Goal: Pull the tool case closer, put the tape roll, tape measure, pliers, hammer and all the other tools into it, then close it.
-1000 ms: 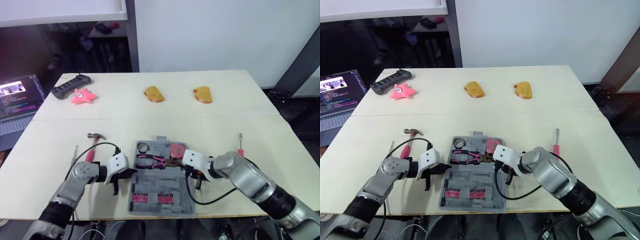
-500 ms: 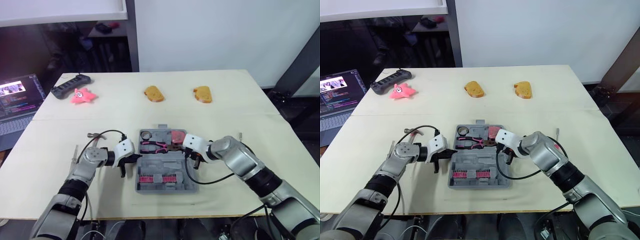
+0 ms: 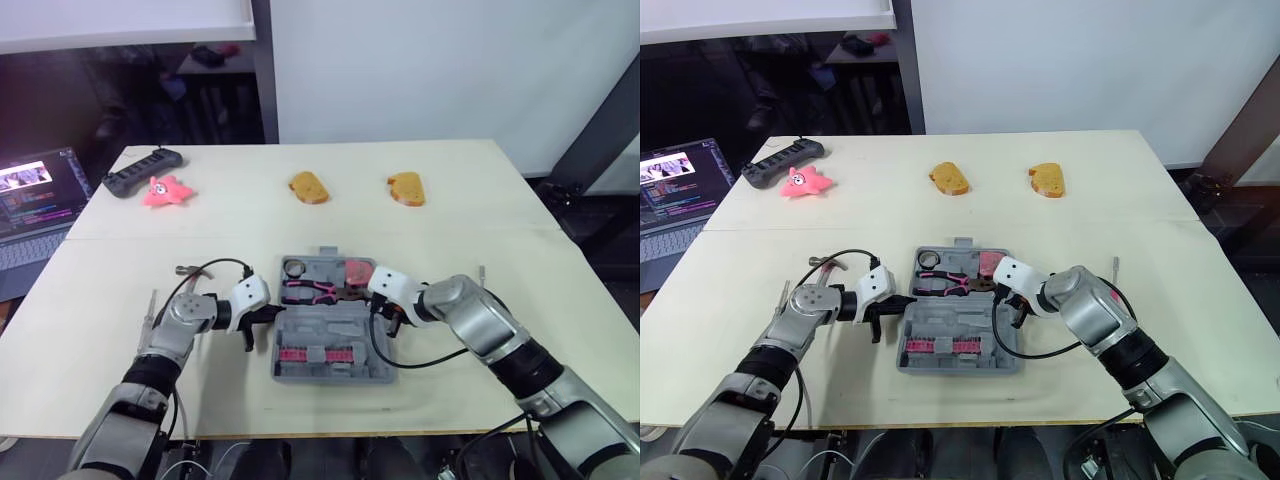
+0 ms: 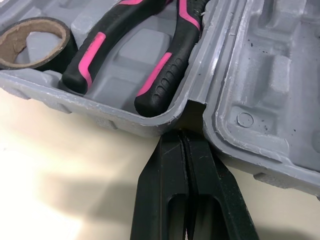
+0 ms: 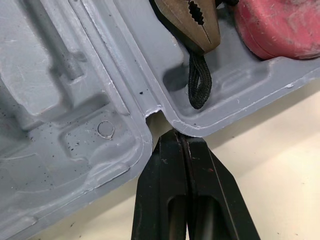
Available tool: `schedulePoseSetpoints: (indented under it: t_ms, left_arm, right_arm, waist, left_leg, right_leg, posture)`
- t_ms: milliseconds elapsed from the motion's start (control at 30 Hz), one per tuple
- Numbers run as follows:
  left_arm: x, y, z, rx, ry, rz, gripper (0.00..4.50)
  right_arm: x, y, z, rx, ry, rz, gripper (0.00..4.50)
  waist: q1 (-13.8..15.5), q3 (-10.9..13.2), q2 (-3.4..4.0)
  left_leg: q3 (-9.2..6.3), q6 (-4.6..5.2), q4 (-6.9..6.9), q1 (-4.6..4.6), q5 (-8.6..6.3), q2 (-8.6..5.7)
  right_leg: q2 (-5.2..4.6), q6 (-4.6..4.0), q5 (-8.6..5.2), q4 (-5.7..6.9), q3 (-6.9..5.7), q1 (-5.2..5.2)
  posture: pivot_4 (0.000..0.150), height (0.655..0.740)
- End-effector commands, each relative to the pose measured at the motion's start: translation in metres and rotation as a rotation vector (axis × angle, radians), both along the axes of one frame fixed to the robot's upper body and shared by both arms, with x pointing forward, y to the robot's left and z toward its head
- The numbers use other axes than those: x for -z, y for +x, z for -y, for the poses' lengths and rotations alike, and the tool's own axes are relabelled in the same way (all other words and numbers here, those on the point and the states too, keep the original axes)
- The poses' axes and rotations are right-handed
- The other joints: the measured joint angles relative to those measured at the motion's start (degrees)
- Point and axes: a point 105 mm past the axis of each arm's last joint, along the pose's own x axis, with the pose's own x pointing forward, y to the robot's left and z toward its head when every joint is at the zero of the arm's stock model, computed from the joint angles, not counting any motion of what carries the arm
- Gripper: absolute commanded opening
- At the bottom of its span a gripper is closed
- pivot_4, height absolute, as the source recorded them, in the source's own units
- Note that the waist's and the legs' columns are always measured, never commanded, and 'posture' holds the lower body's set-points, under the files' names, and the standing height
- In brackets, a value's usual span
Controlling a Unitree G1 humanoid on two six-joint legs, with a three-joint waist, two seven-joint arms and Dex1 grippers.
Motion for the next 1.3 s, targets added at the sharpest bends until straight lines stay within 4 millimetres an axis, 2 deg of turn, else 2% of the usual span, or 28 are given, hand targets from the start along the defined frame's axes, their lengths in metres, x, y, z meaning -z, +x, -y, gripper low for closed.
schedulePoseSetpoints:
  t_ms: [33, 133, 333, 733, 1133, 1300]
  left_arm:
    - [-0.006, 0.004, 0.026, 0.058, -0.027, 0.03, 0.01]
    - [-0.006, 0.001, 0.028, 0.08, -0.039, 0.017, 0.01]
    - [0.006, -0.013, 0.018, 0.081, -0.025, -0.015, 0.01]
    - [0.017, -0.044, 0.006, 0.086, -0.029, -0.085, 0.01]
    - [0.018, -0.05, 0.0, 0.069, -0.031, -0.112, 0.01]
    - [0.02, -0.057, -0.01, 0.042, -0.033, -0.132, 0.01]
  right_arm:
    - [-0.007, 0.003, -0.018, -0.056, 0.039, 0.031, 0.0]
    - [-0.006, -0.003, -0.021, -0.069, 0.051, 0.018, 0.0]
    - [-0.003, -0.019, -0.035, -0.093, 0.092, -0.011, 0.0]
    - [0.004, -0.046, -0.051, -0.096, 0.123, -0.044, 0.0]
    - [0.007, -0.054, -0.056, -0.089, 0.129, -0.057, 0.0]
    - [0.009, -0.057, -0.062, -0.103, 0.123, -0.064, 0.0]
  waist:
    - [0.1, 0.0, 0.0]
    - [0.0, 0.0, 0.0]
    - [-0.2, 0.0, 0.0]
    - [-0.6, 0.0, 0.0]
    - [-0.7, 0.0, 0.0]
    - [-0.9, 0.0, -0.01]
  left_leg:
    - [0.0, 0.0, 0.0, 0.0, 0.0, 0.0]
    - [-0.01, 0.0, 0.0, -0.04, 0.0, -0.01]
    - [-0.03, 0.0, -0.05, -0.13, 0.0, 0.0]
    - [0.0, 0.0, -0.22, -0.14, -0.01, 0.04]
    - [0.0, 0.0, -0.23, -0.12, -0.01, 0.06]
    - [0.01, 0.0, -0.24, -0.1, -0.01, 0.07]
  right_leg:
    - [0.0, 0.0, 0.0, 0.0, 0.0, 0.0]
    - [0.0, 0.02, 0.01, 0.0, -0.02, -0.02]
    - [0.0, 0.04, 0.02, 0.01, -0.02, -0.17]
    - [0.02, 0.03, 0.0, -0.01, 0.02, -0.3]
    - [0.05, 0.02, -0.01, 0.0, 0.02, -0.29]
    - [0.05, 0.02, -0.01, -0.01, 0.03, -0.29]
  posture:
    - [0.15, 0.74]
    - [0.15, 0.74]
    - [0.15, 0.74]
    - [0.15, 0.74]
    - [0.15, 0.74]
    - [0.15, 0.74]
